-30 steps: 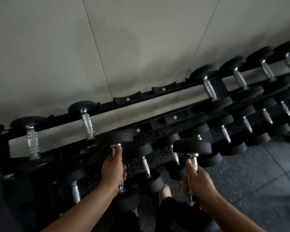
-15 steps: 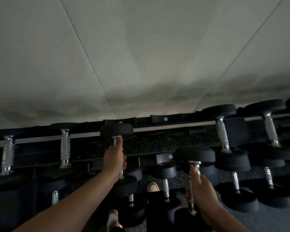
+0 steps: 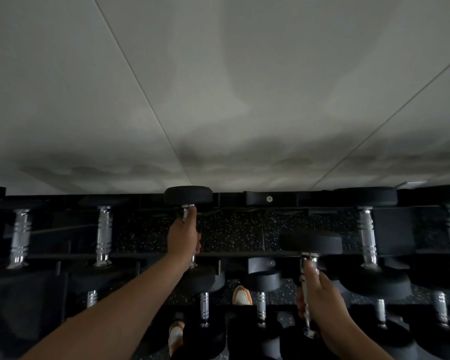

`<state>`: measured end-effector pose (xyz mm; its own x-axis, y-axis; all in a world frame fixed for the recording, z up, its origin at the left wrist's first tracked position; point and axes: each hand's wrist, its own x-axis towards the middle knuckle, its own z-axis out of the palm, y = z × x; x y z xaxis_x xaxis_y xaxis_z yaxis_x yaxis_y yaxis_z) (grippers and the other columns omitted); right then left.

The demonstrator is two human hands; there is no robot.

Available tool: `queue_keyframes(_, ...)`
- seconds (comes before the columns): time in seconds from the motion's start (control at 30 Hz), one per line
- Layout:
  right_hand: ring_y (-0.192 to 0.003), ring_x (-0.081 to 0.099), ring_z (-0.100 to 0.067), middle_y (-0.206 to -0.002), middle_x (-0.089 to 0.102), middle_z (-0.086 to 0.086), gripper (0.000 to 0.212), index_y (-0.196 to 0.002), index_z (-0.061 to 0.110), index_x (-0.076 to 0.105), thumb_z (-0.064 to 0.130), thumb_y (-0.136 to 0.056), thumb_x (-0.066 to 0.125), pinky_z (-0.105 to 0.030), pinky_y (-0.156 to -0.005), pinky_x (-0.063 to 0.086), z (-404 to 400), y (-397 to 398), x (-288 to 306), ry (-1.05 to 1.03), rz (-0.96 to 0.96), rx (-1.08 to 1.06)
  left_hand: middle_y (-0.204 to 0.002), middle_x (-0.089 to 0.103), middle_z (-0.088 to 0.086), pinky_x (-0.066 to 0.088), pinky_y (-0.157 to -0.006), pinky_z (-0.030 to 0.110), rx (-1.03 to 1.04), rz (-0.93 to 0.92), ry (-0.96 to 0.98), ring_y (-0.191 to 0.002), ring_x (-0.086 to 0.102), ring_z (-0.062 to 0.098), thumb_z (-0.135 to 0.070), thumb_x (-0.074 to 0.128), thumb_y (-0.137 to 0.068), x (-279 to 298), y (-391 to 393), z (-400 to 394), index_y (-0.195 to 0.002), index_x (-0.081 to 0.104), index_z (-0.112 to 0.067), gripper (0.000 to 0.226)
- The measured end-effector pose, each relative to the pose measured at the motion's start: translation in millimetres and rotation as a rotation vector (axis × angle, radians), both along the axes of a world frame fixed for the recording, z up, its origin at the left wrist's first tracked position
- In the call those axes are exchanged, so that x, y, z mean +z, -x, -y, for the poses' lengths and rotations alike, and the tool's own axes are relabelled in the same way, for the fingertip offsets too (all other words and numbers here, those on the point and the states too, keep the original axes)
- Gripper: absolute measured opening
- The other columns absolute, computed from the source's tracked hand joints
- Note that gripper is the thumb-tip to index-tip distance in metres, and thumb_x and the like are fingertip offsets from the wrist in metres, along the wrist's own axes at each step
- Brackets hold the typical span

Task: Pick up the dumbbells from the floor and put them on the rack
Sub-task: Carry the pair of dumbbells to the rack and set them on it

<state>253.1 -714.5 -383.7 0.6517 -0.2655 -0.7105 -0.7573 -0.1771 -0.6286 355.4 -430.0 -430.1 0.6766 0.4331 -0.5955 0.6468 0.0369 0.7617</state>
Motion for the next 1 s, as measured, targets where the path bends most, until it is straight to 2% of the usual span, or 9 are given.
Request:
queue_keyframes(0.1, -0.044, 0.058, -0.022, -0.051, 0.063, -0.007, 0.086, -0.081, 0.008, 0.061, 0.089, -0.068, 0.036, -0.035, -0.048, 0.049, -4.1, -6.4, -1.6, 0.011, -0.013, 0.001, -0.049, 0.054, 0.005, 0.038, -0.034, 0.025, 0.016, -0.019, 0.002, -0.033, 0.048, 0.016, -0.063, 0.052, -0.087, -9.8, -3.3, 2.9, -0.086, 0.059, -0.013, 0.051)
queue_keyframes(0.2, -0.043, 0.055, -0.023, -0.049, 0.059, -0.009, 0.077, -0.066, 0.011, 0.059, 0.085, -0.075, 0.038, -0.039, -0.052, 0.047, -9.3, -13.3, -1.6, 0.0, -0.005, 0.005, -0.048, 0.053, 0.005, 0.037, -0.033, 0.026, 0.017, 0.002, -0.017, -0.033, 0.047, 0.016, -0.068, 0.051, -0.083, -20.5, -1.4, 4.6, -0.083, 0.058, -0.012, 0.056)
queue_keyframes(0.3, -0.044, 0.053, -0.021, -0.049, 0.057, -0.004, 0.069, -0.074, 0.009, 0.059, 0.075, -0.085, 0.04, -0.036, -0.051, 0.044, -14.6, -22.7, -1.2, -0.042, -0.001, -0.001, -0.047, 0.053, 0.004, 0.038, -0.034, 0.029, 0.031, 0.019, -0.066, -0.034, 0.048, 0.019, -0.075, 0.051, -0.076, -28.1, 0.2, 4.3, -0.078, 0.057, -0.012, 0.064)
queue_keyframes(0.37, -0.045, 0.054, -0.019, -0.051, 0.058, -0.001, 0.064, -0.085, 0.007, 0.059, 0.068, -0.09, 0.041, -0.035, -0.051, 0.044, -17.8, -29.3, -1.1, -0.056, -0.003, -0.007, -0.053, 0.06, 0.007, 0.047, -0.042, 0.036, 0.018, 0.015, -0.152, -0.042, 0.057, 0.025, -0.078, 0.047, -0.076, -31.4, -0.2, 3.5, -0.076, 0.057, -0.012, 0.067)
queue_keyframes(0.47, -0.044, 0.054, -0.018, -0.052, 0.058, -0.001, 0.062, -0.087, 0.005, 0.058, 0.064, -0.094, 0.041, -0.034, -0.05, 0.045, -24.9, -39.8, -1.2, -0.058, -0.001, 0.004, -0.076, 0.067, 0.019, 0.056, -0.066, 0.049, -0.033, -0.003, -0.278, -0.068, 0.065, 0.04, -0.081, 0.038, -0.078, -31.2, -0.8, 4.3, -0.081, 0.06, -0.016, 0.069)
queue_keyframes(0.53, -0.044, 0.055, -0.017, -0.052, 0.059, -0.001, 0.061, -0.087, 0.006, 0.058, 0.064, -0.094, 0.041, -0.032, -0.047, 0.046, -29.1, -47.1, -0.4, -0.059, 0.007, 0.006, -0.076, 0.065, 0.012, 0.053, -0.065, 0.043, -0.032, 0.004, -0.332, -0.074, 0.064, 0.038, -0.081, 0.034, -0.078, -28.5, -0.1, 5.8, -0.084, 0.06, -0.016, 0.07)
queue_keyframes(0.63, -0.043, 0.055, -0.013, -0.049, 0.059, 0.002, 0.06, -0.083, 0.008, 0.058, 0.064, -0.094, 0.04, -0.026, -0.041, 0.046, -34.9, -61.1, 0.5, -0.046, 0.02, 0.018, -0.069, 0.051, -0.008, 0.038, -0.06, 0.032, -0.058, 0.032, -0.447, -0.066, 0.053, 0.022, -0.076, 0.03, -0.084, -26.1, 0.7, 7.2, -0.087, 0.059, -0.016, 0.067)
queue_keyframes(0.8, -0.042, 0.054, -0.013, -0.05, 0.059, 0.002, 0.061, -0.09, 0.008, 0.058, 0.066, -0.093, 0.04, -0.027, -0.042, 0.045, -44.5, -90.0, -4.5, -0.044, 0.04, 0.052, -0.067, 0.048, -0.005, 0.038, -0.063, 0.036, -0.077, 0.013, -0.535, -0.066, 0.05, 0.027, -0.067, 0.031, -0.092, -28.4, 2.2, 5.9, -0.087, 0.054, -0.013, 0.058)
queue_keyframes(1.0, -0.044, 0.054, -0.014, -0.052, 0.059, 0.002, 0.057, -0.094, 0.009, 0.059, 0.064, -0.092, 0.045, -0.031, -0.045, 0.047, -49.6, -114.3, -18.4, -0.081, 0.042, 0.024, -0.072, 0.056, 0.005, 0.041, -0.06, 0.036, -0.077, 0.034, -0.569, -0.064, 0.052, 0.028, -0.064, 0.033, -0.094, -30.1, 3.2, 7.4, -0.089, 0.057, -0.009, 0.059)
